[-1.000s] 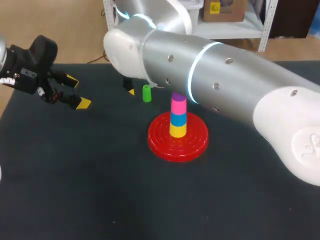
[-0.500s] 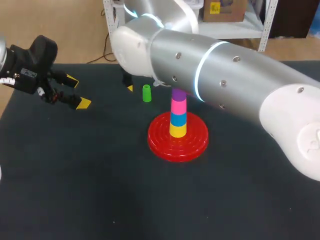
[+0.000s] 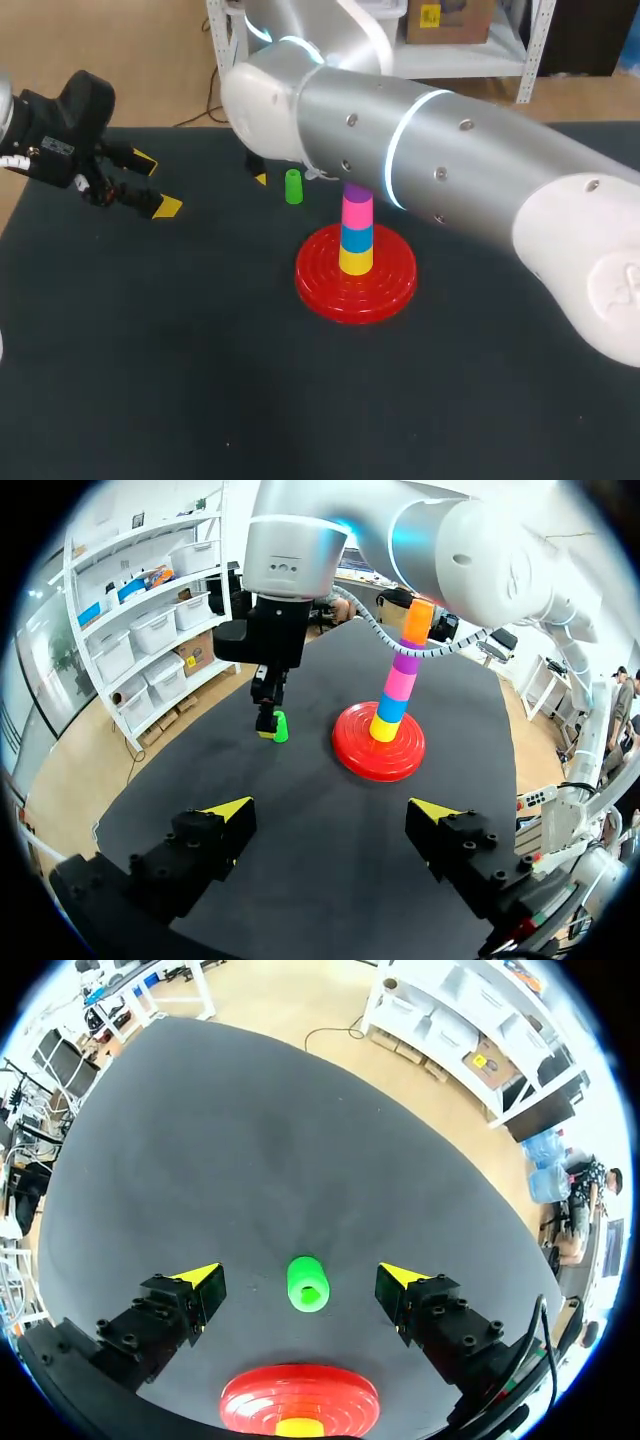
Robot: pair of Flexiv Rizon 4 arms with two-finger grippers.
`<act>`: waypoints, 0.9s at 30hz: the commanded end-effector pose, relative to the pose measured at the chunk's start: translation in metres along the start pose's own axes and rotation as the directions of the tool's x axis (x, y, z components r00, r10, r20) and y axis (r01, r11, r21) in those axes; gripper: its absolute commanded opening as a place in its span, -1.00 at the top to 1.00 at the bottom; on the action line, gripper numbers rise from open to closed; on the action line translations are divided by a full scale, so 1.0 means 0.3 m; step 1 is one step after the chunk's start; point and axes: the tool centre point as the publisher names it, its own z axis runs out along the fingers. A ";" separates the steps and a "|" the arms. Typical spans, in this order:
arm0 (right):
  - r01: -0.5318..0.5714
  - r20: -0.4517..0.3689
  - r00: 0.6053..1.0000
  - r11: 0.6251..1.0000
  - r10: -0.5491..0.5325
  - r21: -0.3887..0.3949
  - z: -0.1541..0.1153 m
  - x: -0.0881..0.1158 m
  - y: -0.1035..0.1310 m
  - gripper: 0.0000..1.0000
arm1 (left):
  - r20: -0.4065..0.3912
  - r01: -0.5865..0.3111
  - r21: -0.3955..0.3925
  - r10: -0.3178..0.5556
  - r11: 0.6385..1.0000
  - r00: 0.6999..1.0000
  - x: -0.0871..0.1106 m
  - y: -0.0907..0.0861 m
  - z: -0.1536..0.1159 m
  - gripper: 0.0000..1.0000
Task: Pick up and stack the cylinders on the red base in this order: pink,purple,orange,green
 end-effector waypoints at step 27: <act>-0.083 -0.644 0.758 0.995 0.100 0.057 0.030 -0.026 -0.022 -0.23 | 0.006 -0.003 0.001 0.003 1.000 1.000 0.006 0.000 -0.002 -1.00</act>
